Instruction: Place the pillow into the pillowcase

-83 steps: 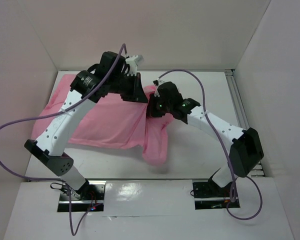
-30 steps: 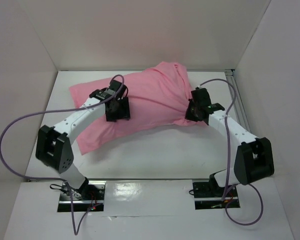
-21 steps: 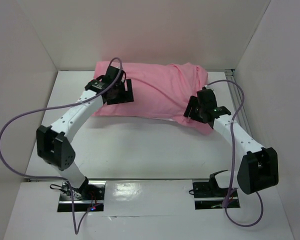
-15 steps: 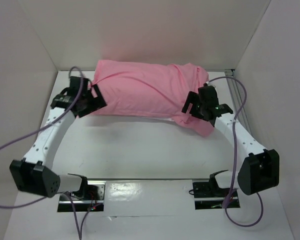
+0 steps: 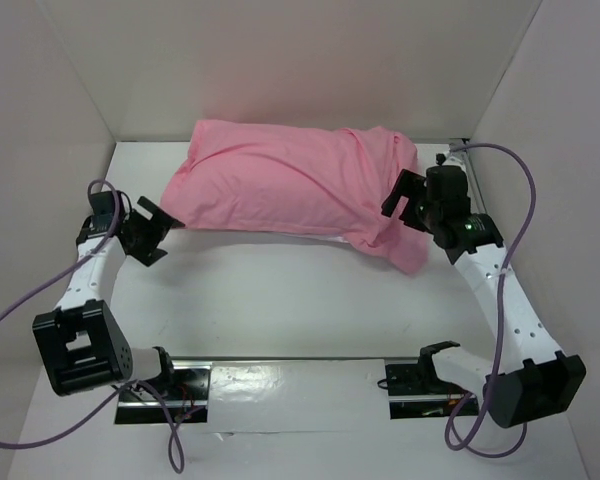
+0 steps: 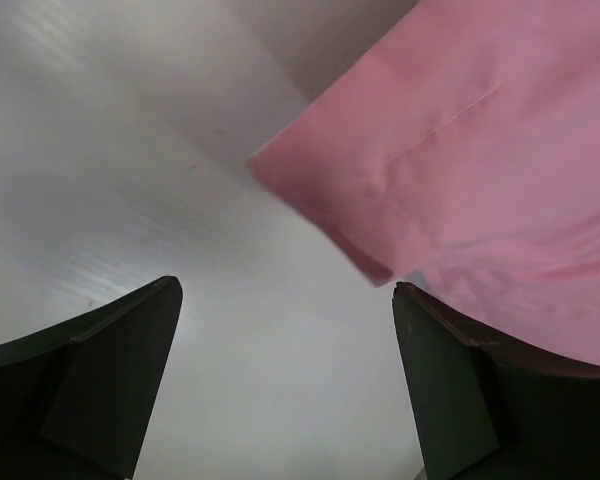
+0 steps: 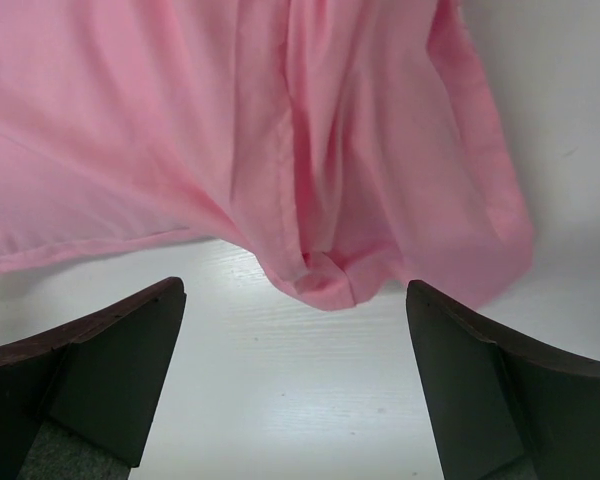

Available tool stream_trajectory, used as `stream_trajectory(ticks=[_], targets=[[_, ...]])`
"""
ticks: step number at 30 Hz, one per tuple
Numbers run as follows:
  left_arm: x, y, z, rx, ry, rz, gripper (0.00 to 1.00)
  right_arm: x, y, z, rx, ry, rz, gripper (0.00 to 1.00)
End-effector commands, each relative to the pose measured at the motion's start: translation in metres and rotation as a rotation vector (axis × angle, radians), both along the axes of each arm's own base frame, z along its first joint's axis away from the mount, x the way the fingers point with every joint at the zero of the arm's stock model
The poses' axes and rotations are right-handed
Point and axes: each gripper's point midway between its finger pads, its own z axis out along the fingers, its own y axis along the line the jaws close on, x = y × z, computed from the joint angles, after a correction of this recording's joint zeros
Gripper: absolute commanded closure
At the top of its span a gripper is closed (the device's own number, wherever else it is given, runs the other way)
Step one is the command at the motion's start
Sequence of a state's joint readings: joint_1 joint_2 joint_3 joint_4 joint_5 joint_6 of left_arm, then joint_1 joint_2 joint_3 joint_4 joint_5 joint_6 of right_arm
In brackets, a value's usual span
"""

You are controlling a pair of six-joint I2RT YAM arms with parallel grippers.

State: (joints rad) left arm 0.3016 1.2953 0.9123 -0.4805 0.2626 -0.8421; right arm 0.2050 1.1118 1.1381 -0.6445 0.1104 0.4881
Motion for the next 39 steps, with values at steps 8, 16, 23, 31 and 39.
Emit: stream_trajectory(ticks=[8,16,23,31,39], targets=[[0.069,-0.001,0.027,-0.084,-0.256,-0.023,0.00,-0.054,-0.028,-0.049,0.071,0.183,-0.132,0.00],[0.097,-0.013,0.017,-0.171,-0.273,-0.107,0.38,-0.081,-0.036,-0.093,0.152,0.263,-0.266,0.00],[0.090,0.016,0.048,-0.152,-0.305,-0.013,1.00,-0.066,-0.020,-0.124,0.282,0.279,-0.230,0.00],[0.042,0.049,0.072,-0.116,-0.360,0.120,1.00,-0.056,0.000,-0.133,0.553,0.206,-0.272,0.00],[0.027,0.047,0.061,-0.130,-0.326,0.129,1.00,-0.052,-0.009,-0.136,0.809,0.016,-0.474,0.00]])
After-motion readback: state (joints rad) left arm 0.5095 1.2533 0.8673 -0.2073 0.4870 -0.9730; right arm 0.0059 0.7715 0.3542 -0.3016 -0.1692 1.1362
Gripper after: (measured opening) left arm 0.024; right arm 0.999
